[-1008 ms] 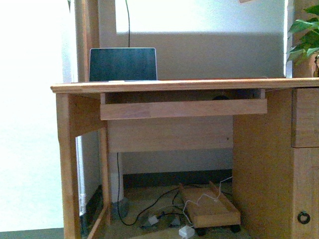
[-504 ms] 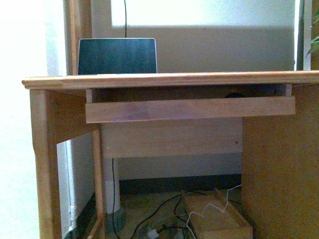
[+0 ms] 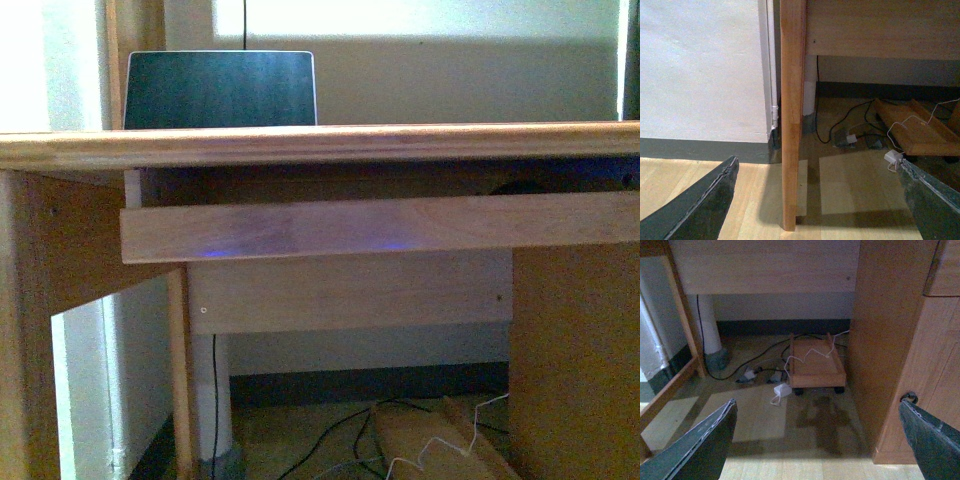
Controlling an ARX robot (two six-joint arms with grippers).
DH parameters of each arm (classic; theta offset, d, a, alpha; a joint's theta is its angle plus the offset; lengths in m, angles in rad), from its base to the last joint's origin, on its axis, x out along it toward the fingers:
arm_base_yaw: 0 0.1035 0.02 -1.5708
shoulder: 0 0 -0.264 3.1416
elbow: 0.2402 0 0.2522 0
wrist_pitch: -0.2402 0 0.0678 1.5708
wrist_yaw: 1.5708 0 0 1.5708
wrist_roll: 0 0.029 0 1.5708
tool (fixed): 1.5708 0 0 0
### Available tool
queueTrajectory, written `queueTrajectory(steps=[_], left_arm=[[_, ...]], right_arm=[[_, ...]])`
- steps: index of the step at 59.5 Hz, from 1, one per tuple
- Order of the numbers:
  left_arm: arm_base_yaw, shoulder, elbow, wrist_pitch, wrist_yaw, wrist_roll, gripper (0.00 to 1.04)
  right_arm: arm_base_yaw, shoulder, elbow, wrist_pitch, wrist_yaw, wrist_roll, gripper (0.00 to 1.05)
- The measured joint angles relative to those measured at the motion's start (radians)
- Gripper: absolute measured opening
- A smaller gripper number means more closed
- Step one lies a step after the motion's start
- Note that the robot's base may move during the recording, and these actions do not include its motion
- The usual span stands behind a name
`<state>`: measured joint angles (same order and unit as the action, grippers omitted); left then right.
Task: Place mouse
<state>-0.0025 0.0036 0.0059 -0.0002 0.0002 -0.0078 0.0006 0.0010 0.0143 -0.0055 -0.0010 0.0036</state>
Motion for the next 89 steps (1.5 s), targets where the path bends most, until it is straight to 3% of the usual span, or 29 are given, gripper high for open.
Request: queueTrajectory(steps=[59,65,69,76,84,89], left_arm=[[0.0,0.0,0.0,0.0,0.0,0.0,0.97],[0.048,0.111,0.037,-0.044,0.205,-0.073,0.97],[0.044,0.289,0.05,0.054,0.27,-0.055,0.97],[0.047,0.624,0.08,0.317,0.295,0.109,0.97],[0.062,1.166,0.236,0.737,0.267,0.433,0.97],[0.022,1.495,0.39,0.932,0.259,0.676,0.97]], right_arm=[[0.0,0.0,0.0,0.0,0.001,-0.001,0.97],[0.0,0.0,0.0,0.0,0.0,-0.001,0.97],[0.0,0.0,0.0,0.0,0.0,-0.001,0.97],[0.0,0.0,0.0,0.0,0.001,-0.001,0.97],[0.0,0.0,0.0,0.0,0.001,-0.001,0.97],[0.0,0.0,0.0,0.0,0.001,-0.001,0.97]])
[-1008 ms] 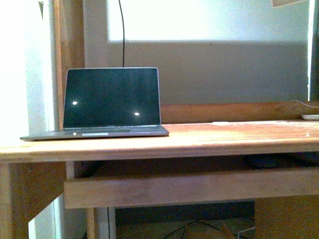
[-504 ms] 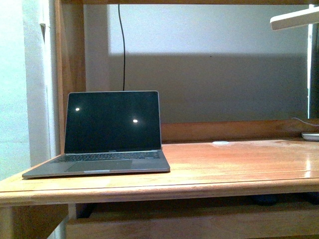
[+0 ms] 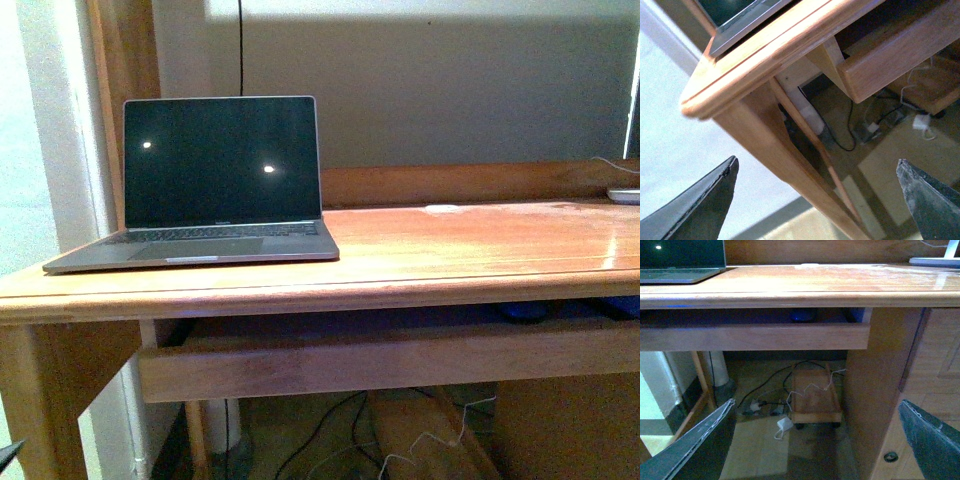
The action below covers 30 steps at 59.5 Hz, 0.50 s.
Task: Place mouse
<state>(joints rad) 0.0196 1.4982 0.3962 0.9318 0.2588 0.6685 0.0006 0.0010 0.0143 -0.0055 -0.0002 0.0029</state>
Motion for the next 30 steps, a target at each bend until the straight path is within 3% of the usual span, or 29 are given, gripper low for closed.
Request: queueTrajectory(steps=[12,30], left_arm=[[-0.12,0.354,0.226,0.145,0.04,0.37,0.97],[-0.152,0.526,0.375,0.161,0.085,0.572,0.97]], right_arm=[[0.0,0.0,0.0,0.0,0.0,0.0,0.97],[0.0,0.0,0.0,0.0,0.0,0.0,0.97]])
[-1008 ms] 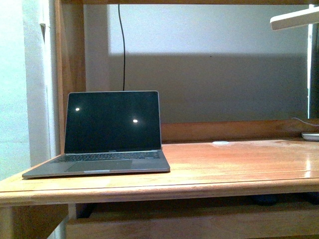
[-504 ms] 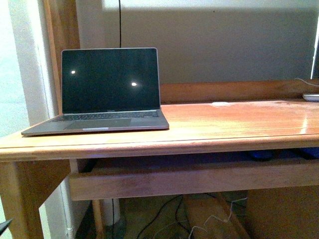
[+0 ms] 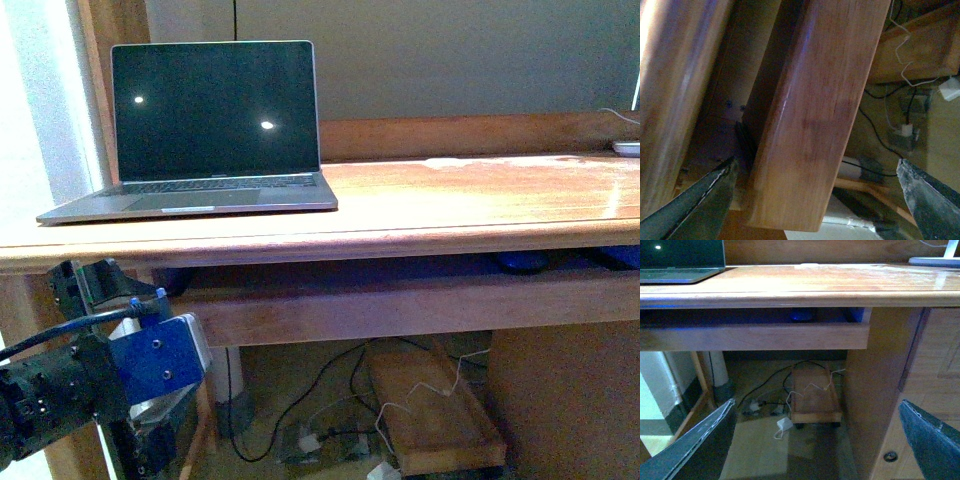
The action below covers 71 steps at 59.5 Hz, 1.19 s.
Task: Place mouse
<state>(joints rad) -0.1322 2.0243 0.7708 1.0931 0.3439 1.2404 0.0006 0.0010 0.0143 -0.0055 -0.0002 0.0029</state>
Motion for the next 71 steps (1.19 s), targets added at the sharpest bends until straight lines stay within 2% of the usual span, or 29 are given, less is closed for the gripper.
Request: queueTrajectory(steps=[11,17,30,36,40,47,53,63,71], left_arm=[[0.017,0.08,0.09,-0.031,0.013,0.109,0.97],[0.017,0.067,0.095,-0.102,0.011,0.124,0.97],[0.011,-0.098,0.076,-0.55,0.025,0.093,0.97],[0.014,-0.192,0.044,-0.774,0.089,0.092,0.97],[0.016,-0.241,0.018,-0.859,0.167,0.082,0.97],[0.005,-0.324,-0.042,-0.912,0.232,0.025,0.97],[-0.026,-0.408,-0.102,-0.916,0.265,-0.097,0.97],[-0.098,-0.553,-0.182,-0.833,0.257,-0.517,0.97],[-0.121,-0.698,-0.197,-0.737,0.164,-0.904,0.97]], right_arm=[[0.0,0.0,0.0,0.0,0.0,0.0,0.97],[0.0,0.0,0.0,0.0,0.0,0.0,0.97],[0.0,0.0,0.0,0.0,0.0,0.0,0.97],[0.0,0.0,0.0,0.0,0.0,0.0,0.97],[0.0,0.0,0.0,0.0,0.0,0.0,0.97],[0.0,0.0,0.0,0.0,0.0,0.0,0.97],[0.0,0.0,0.0,0.0,0.0,0.0,0.97],[0.0,0.0,0.0,0.0,0.0,0.0,0.97],[0.0,0.0,0.0,0.0,0.0,0.0,0.97]])
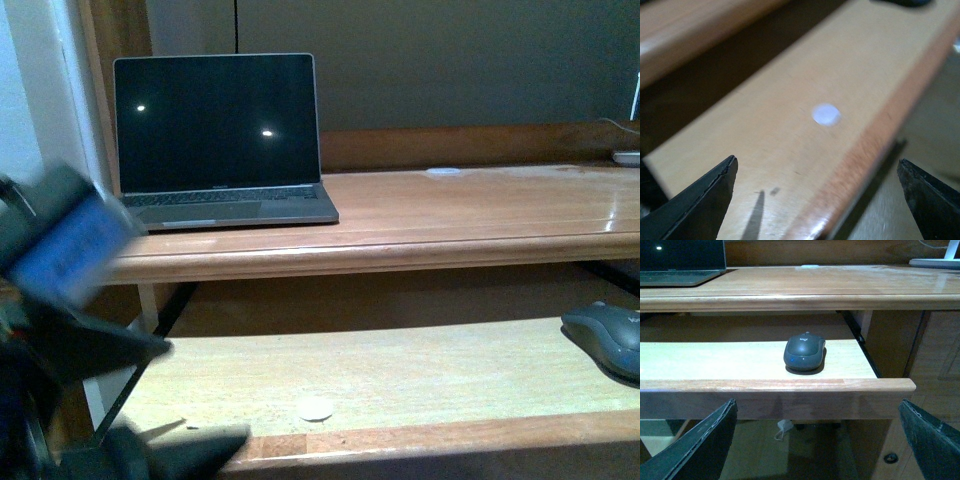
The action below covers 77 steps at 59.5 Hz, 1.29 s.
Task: Place mouse
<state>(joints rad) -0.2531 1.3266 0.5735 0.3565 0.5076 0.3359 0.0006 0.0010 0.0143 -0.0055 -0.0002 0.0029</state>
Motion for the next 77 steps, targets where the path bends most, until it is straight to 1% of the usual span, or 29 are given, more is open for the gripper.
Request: queueTrajectory(steps=[3,5,9,11,12,13,14,15,16,17,18,19,20,21,24,29,31,33,37,39,46,48,51,56,60,63,65,74,77], left_arm=[[0.006,-0.065,0.003,0.011,-0.063,-0.149,0.97],[0.011,-0.098,0.006,0.012,-0.076,-0.244,0.97],[0.013,-0.116,0.006,0.013,-0.082,-0.328,0.97],[0.008,-0.114,0.003,0.028,-0.114,-0.342,0.96],[-0.007,-0.109,-0.013,0.081,-0.202,-0.343,0.93],[-0.014,-0.109,-0.023,0.115,-0.249,-0.343,0.92],[-0.022,-0.107,-0.046,0.177,-0.343,-0.343,0.88],[-0.024,-0.107,-0.06,0.212,-0.367,-0.342,0.86],[-0.028,-0.108,-0.086,0.269,-0.465,-0.341,0.83],[-0.028,-0.111,-0.099,0.294,-0.502,-0.341,0.81],[-0.028,-0.119,-0.124,0.338,-0.571,-0.341,0.78],[-0.027,-0.123,-0.136,0.357,-0.602,-0.341,0.76],[-0.022,-0.136,-0.158,0.387,-0.646,-0.341,0.72],[-0.019,-0.141,-0.167,0.397,-0.678,-0.341,0.7],[0.005,-0.178,-0.209,0.422,-0.735,-0.341,0.62],[0.028,-0.224,-0.257,0.429,-0.729,-0.341,0.49],[0.037,-0.241,-0.278,0.429,-0.715,-0.341,0.44],[0.047,-0.257,-0.297,0.429,-0.707,-0.341,0.39],[0.064,-0.293,-0.331,0.426,-0.686,-0.341,0.28],[0.075,-0.318,-0.351,0.422,-0.672,-0.341,0.21],[0.104,-0.38,-0.393,0.404,-0.651,-0.341,0.03],[0.116,-0.412,-0.413,0.392,-0.637,-0.34,0.03],[0.127,-0.44,-0.43,0.379,-0.629,-0.341,0.03],[0.15,-0.513,-0.465,0.34,-0.604,-0.34,0.03],[0.164,-0.551,-0.48,0.317,-0.589,-0.34,0.03],[0.207,-0.584,-0.491,0.295,-0.528,-0.34,0.03],[0.225,-0.601,-0.497,0.283,-0.518,-0.34,0.03],[0.247,-0.678,-0.518,0.229,-0.51,-0.34,0.03],[0.248,-0.684,-0.533,0.244,-0.508,-0.34,0.03]], right_arm=[[0.0,0.0,0.0,0.0,0.0,0.0,0.97],[0.0,0.0,0.0,0.0,0.0,0.0,0.97],[0.0,0.0,0.0,0.0,0.0,0.0,0.97],[0.0,0.0,0.0,0.0,0.0,0.0,0.97],[0.0,0.0,0.0,0.0,0.0,0.0,0.97],[0.0,0.0,0.0,0.0,0.0,0.0,0.97],[0.0,0.0,0.0,0.0,0.0,0.0,0.97],[0.0,0.0,0.0,0.0,-0.001,0.0,0.97],[0.0,0.0,0.0,0.0,0.0,0.0,0.97],[0.0,0.0,0.0,0.0,0.0,0.0,0.97],[0.003,0.006,0.002,-0.007,0.016,0.011,0.97],[0.007,0.014,0.005,-0.02,0.024,0.016,0.97],[0.007,0.036,0.018,-0.05,0.071,0.046,0.97],[0.008,0.049,0.024,-0.06,0.082,0.053,0.97],[-0.026,0.164,0.061,-0.032,0.103,0.119,0.97],[-0.09,0.356,0.121,0.1,0.069,0.145,0.97],[-0.117,0.471,0.167,0.191,0.054,0.147,0.97],[-0.123,0.551,0.203,0.256,0.053,0.145,0.97],[-0.122,0.704,0.281,0.369,0.055,0.127,0.97],[-0.115,0.776,0.32,0.411,0.055,0.115,0.97],[-0.06,1.0,0.469,0.439,0.056,0.077,0.97],[-0.025,1.093,0.531,0.43,0.061,0.056,0.97],[0.0,1.152,0.576,0.405,0.062,0.034,0.97],[0.045,1.266,0.706,0.306,0.077,-0.012,0.97],[0.048,1.31,0.764,0.243,0.091,-0.042,0.97],[0.048,1.33,0.788,0.206,0.091,-0.059,0.97],[0.048,1.343,0.8,0.181,0.092,-0.072,0.97],[0.045,1.399,0.833,0.09,0.103,-0.109,0.97],[0.044,1.417,0.842,0.076,0.114,-0.117,0.97]])
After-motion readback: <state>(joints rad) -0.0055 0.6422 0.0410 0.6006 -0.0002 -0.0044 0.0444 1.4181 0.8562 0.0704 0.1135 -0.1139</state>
